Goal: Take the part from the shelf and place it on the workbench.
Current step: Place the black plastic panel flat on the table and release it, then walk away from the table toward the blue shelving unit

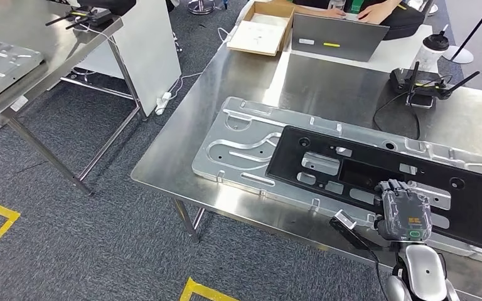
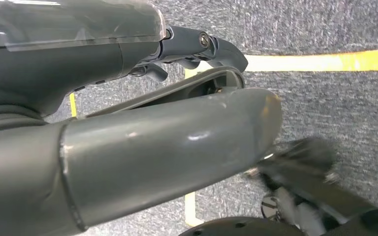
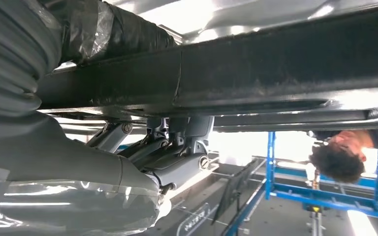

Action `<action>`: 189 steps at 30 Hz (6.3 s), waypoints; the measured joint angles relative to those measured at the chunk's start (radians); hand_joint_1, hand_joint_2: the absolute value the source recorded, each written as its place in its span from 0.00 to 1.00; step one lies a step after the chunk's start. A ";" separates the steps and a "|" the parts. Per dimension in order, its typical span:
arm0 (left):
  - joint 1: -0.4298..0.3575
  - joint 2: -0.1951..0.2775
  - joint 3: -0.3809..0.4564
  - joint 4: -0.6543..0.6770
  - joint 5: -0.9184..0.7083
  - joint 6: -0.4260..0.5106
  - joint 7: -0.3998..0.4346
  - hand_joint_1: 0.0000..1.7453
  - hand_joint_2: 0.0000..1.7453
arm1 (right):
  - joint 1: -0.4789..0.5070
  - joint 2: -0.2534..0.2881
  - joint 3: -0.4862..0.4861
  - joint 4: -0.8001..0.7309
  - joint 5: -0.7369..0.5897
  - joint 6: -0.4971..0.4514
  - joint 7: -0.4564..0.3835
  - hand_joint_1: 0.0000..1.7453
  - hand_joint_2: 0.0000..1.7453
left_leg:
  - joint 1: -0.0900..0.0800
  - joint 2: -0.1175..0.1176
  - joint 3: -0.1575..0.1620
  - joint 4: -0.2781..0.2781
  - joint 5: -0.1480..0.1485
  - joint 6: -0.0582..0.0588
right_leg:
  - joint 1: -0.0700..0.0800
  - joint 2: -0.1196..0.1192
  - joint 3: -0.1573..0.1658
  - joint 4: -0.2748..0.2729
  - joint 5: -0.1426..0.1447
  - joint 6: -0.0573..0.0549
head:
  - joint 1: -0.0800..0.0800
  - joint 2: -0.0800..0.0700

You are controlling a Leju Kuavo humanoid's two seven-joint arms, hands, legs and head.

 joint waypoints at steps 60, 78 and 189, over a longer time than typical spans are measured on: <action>-0.004 -0.001 0.030 0.002 -0.024 -0.005 0.051 0.00 0.00 | 0.032 -0.017 -0.097 0.070 -0.070 0.009 -0.037 0.00 0.00 | -0.001 0.003 -0.019 0.068 -0.024 -0.008 | 0.004 -0.009 -0.115 0.008 0.085 -0.004 | -0.003 0.000; -0.012 -0.003 0.041 0.001 -0.027 -0.006 0.050 0.00 0.00 | 0.041 -0.007 -0.095 0.061 -0.030 -0.005 -0.044 0.00 0.00 | -0.008 0.016 0.011 -0.216 0.197 0.043 | -0.008 -0.005 -0.044 0.136 -0.007 0.058 | 0.000 0.000; -0.009 -0.043 0.224 0.000 -0.087 0.052 0.030 0.00 0.00 | -0.052 0.427 -1.076 1.407 -0.348 0.376 -0.108 0.00 0.00 | -0.009 0.064 0.109 -0.220 0.103 0.011 | 0.008 -0.099 -0.004 -0.020 0.005 0.011 | -0.003 0.000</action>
